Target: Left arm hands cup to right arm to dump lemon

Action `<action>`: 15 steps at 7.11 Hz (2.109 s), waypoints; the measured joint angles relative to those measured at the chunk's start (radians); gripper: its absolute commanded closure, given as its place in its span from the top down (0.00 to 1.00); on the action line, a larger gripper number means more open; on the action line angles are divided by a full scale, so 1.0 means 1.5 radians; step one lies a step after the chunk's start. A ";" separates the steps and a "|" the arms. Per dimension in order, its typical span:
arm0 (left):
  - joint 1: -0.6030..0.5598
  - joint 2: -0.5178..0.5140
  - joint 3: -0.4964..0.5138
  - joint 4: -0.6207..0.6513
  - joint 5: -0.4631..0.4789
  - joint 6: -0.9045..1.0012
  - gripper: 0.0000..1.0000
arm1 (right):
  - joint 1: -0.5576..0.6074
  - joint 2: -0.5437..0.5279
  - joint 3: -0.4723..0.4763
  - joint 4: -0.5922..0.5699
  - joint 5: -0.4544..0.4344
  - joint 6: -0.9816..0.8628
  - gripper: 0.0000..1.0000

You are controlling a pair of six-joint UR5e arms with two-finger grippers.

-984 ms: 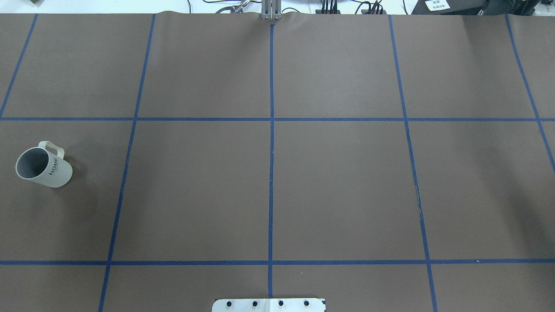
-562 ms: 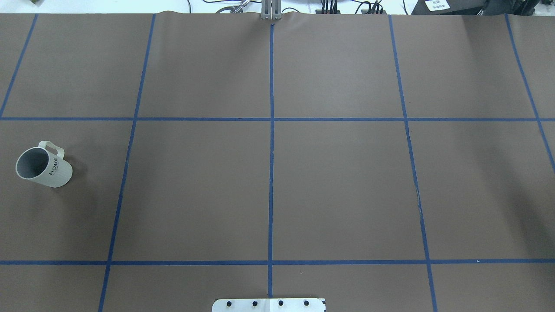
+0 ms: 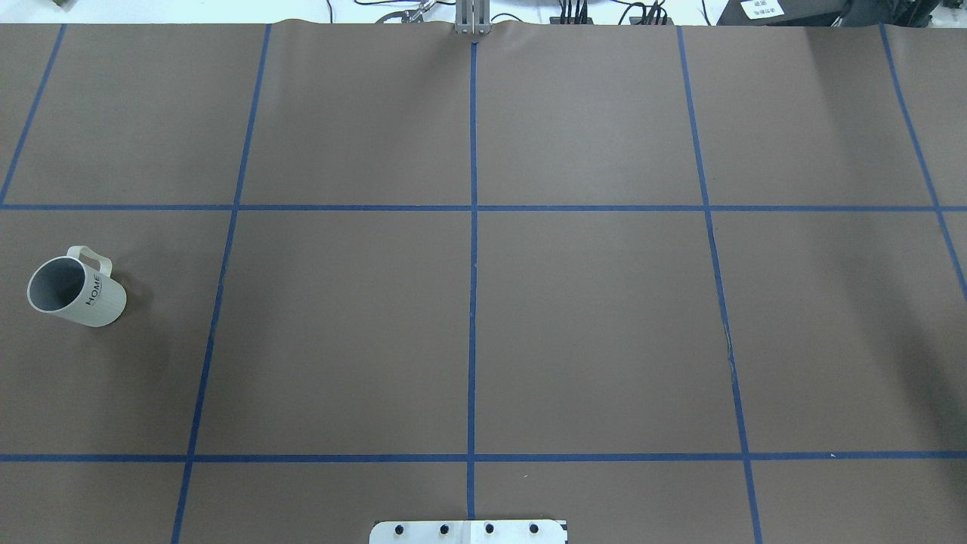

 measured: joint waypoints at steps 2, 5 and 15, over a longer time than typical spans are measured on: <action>-0.007 -0.001 0.002 0.001 0.000 0.006 1.00 | 0.000 -0.004 0.002 0.001 0.002 0.045 1.00; -0.031 -0.005 0.023 0.031 0.010 0.061 1.00 | 0.000 -0.012 0.009 0.008 0.013 0.071 1.00; -0.044 0.010 0.023 0.041 0.011 0.094 1.00 | -0.001 -0.002 -0.003 0.034 0.013 0.072 1.00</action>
